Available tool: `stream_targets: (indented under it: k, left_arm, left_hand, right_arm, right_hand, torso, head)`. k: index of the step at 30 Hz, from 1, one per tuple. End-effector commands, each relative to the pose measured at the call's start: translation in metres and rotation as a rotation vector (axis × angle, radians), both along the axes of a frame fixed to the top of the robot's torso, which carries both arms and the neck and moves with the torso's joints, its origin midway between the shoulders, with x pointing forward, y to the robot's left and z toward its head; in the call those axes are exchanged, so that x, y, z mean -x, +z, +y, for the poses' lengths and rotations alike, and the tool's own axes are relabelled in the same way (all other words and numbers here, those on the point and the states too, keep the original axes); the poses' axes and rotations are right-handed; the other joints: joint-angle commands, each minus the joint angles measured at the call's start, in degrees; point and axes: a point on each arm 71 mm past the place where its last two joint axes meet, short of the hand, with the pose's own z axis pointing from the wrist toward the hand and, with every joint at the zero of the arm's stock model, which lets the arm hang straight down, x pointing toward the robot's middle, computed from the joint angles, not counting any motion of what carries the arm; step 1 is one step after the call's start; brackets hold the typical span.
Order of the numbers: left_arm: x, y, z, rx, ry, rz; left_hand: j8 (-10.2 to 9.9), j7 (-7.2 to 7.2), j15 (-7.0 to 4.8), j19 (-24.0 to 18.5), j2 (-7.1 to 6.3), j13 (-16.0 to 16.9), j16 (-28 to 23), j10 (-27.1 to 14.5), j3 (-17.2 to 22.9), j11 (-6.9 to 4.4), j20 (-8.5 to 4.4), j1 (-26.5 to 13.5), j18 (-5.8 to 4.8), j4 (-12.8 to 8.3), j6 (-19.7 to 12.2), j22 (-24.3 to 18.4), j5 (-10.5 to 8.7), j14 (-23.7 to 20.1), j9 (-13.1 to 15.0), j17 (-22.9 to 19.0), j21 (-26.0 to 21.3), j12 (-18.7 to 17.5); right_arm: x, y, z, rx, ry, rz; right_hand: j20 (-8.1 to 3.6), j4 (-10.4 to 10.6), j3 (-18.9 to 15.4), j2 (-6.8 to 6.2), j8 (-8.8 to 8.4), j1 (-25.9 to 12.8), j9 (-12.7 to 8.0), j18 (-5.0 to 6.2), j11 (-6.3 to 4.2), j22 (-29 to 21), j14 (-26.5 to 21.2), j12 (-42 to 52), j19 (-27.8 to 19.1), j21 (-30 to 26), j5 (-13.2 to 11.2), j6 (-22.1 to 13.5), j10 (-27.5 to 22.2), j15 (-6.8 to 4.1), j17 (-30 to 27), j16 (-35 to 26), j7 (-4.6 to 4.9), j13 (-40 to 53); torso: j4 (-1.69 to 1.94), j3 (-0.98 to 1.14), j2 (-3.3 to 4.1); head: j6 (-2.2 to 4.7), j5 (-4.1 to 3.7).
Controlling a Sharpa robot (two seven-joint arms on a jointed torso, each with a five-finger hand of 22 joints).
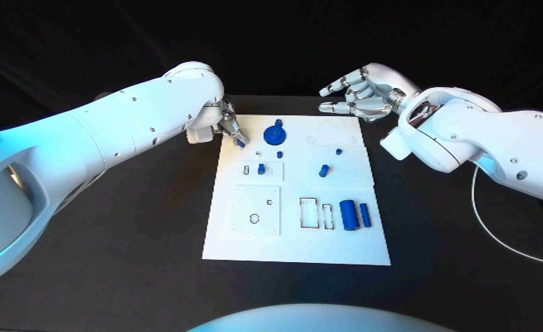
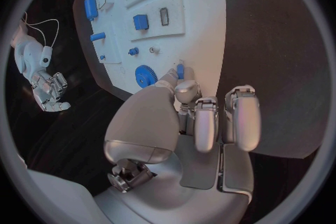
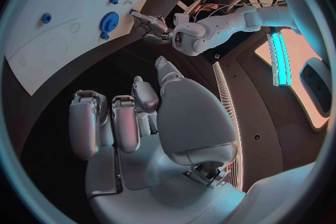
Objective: Assemble the parts on the task board
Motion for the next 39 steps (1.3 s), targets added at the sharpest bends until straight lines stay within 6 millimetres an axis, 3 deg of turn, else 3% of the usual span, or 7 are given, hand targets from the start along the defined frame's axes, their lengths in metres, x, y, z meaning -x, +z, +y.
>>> stream_targets:
  k: [1,8,15,20,31,39]
  left_arm:
    - [0.000,-0.002,-0.001,0.026,-0.007,0.000]
    - [0.004,0.000,0.001,0.080,-0.008,-0.026]
    - [0.015,0.005,0.008,0.141,-0.014,-0.083]
    - [0.028,0.005,0.011,0.194,-0.013,-0.124]
    - [0.066,-0.011,0.015,0.249,-0.051,-0.175]
    - [0.079,-0.021,0.010,0.215,-0.109,-0.152]
  left_hand:
    - [0.63,0.35,0.18,1.24,-1.81,-0.39,0.18,-0.21,9.78,0.26,0.18,-1.05,0.07,-5.20,-0.38,6.30,0.19,6.14,0.66,15.06,-0.27,-0.43]
    - [1.90,0.34,0.30,1.23,-6.21,-1.01,0.18,0.28,21.10,0.33,0.32,-6.06,0.09,-7.54,-0.28,6.38,1.22,6.14,1.83,15.06,-0.41,-0.81]
    - [3.01,-0.02,0.08,1.46,-8.16,-1.03,0.18,1.06,26.72,0.11,0.14,-9.61,0.01,-9.24,0.32,6.78,2.82,6.14,2.71,15.06,-0.22,-0.63]
    - [3.35,-0.19,-0.05,1.71,-8.71,-1.19,0.18,1.43,28.14,-0.04,0.02,-10.91,-0.10,-9.80,0.69,7.22,3.80,6.14,2.94,15.06,0.10,-0.65]
    - [3.68,-0.41,-0.22,2.02,-9.31,-1.51,0.18,1.81,29.42,-0.27,-0.16,-11.89,-0.23,-10.52,1.09,7.75,4.14,6.14,3.14,15.06,0.50,-0.81]
    - [3.80,-0.51,-0.30,2.03,-9.73,-1.03,0.18,2.23,29.89,-0.37,-0.23,-12.21,-0.23,-10.93,1.32,7.77,4.22,6.14,3.20,15.06,0.49,-0.38]
  right_arm:
    - [0.001,-0.001,0.002,0.006,0.021,0.008]
    - [0.001,-0.001,0.002,0.007,0.022,0.011]
    - [0.001,-0.001,0.000,0.009,0.018,0.012]
    - [0.002,-0.002,-0.001,0.009,0.017,0.014]
    - [0.002,-0.003,-0.002,0.012,0.015,0.019]
    - [0.002,-0.005,-0.001,0.013,0.018,0.025]
  right_hand:
    - [-0.05,0.21,0.00,0.22,-0.25,-0.25,-0.06,0.45,0.01,0.02,3.70,-0.20,-0.49,-0.26,0.13,0.28,-0.36,-0.47,4.68,-0.28,0.01,0.04]
    - [-0.06,0.29,-0.06,0.32,-0.25,-0.36,-0.06,0.46,0.01,-0.02,3.71,0.08,-0.50,-0.30,0.10,0.31,-0.21,-0.48,4.70,-0.28,0.01,0.22]
    - [-0.07,0.27,-0.05,0.44,-0.22,-0.31,-0.04,0.45,-0.02,0.01,3.71,0.23,-0.47,-0.29,0.33,0.41,-0.13,-0.50,4.67,-0.32,-0.02,0.30]
    - [-0.07,0.25,-0.05,0.46,-0.21,-0.28,-0.04,0.45,-0.03,0.01,3.71,0.27,-0.47,-0.30,0.45,0.44,-0.10,-0.50,4.65,-0.33,-0.03,0.32]
    - [-0.07,0.25,-0.05,0.46,-0.21,-0.28,-0.04,0.45,-0.03,0.01,3.71,0.27,-0.47,-0.30,0.45,0.44,-0.10,-0.50,4.65,-0.33,-0.03,0.32]
    - [-0.08,0.24,-0.07,0.48,-0.20,-0.28,-0.03,0.46,-0.04,-0.02,3.70,0.29,-0.48,-0.32,0.60,0.47,-0.09,-0.51,4.63,-0.35,-0.03,0.32]
  torso:
    - [0.01,0.03,-0.02]
    - [0.09,0.09,-0.08]
    - [0.15,0.11,-0.16]
    - [0.21,0.17,-0.23]
    - [0.41,0.06,-0.29]
    - [0.16,0.08,-0.16]
  head:
    - [-0.03,0.08]
    - [-0.19,-0.28]
    - [-0.29,-0.05]
    - [-0.61,-0.24]
    - [-0.81,-0.02]
    - [-1.16,0.31]
